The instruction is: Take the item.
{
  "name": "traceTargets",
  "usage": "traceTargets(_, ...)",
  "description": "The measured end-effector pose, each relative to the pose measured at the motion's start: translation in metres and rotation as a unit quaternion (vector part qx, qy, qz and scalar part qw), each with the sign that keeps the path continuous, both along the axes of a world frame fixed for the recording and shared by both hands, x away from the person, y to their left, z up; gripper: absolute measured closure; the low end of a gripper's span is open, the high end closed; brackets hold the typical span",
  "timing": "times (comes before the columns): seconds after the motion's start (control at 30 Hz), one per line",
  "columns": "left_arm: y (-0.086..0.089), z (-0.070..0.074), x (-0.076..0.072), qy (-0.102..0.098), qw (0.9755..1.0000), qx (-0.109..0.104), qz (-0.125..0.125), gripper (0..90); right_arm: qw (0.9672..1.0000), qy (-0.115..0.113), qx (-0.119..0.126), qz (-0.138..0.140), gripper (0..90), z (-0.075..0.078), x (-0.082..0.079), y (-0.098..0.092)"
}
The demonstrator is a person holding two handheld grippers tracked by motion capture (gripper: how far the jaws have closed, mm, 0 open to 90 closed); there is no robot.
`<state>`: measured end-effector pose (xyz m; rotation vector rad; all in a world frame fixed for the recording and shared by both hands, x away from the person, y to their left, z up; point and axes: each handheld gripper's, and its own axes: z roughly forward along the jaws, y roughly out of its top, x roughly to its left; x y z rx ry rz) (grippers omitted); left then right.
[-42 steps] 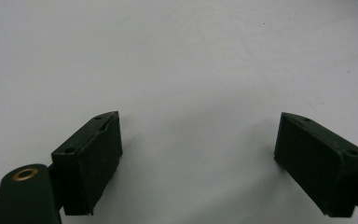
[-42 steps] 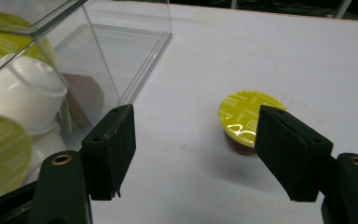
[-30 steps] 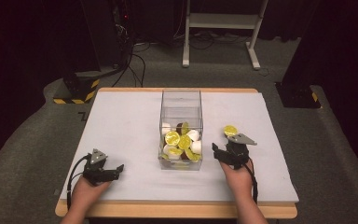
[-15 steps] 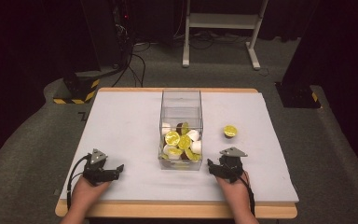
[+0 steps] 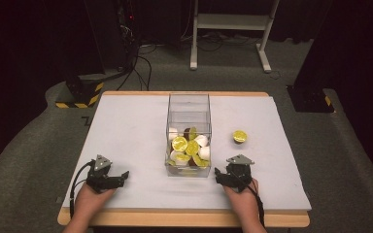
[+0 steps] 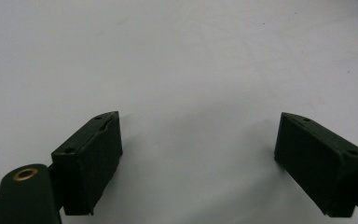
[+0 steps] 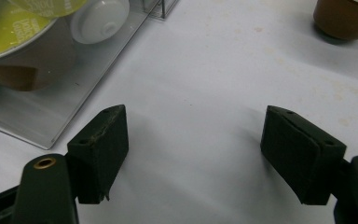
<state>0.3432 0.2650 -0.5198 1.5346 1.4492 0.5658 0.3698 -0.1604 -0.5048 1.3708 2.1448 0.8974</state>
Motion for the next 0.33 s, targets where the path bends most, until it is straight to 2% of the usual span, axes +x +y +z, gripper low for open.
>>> traceTargets(0.33, 0.0002, 0.0, 0.0002, 0.0, 1.0, 0.0, 0.0, 15.0, 1.0, 0.0, 0.001, 0.0, 22.8, -0.0002, 0.0, -0.0003)
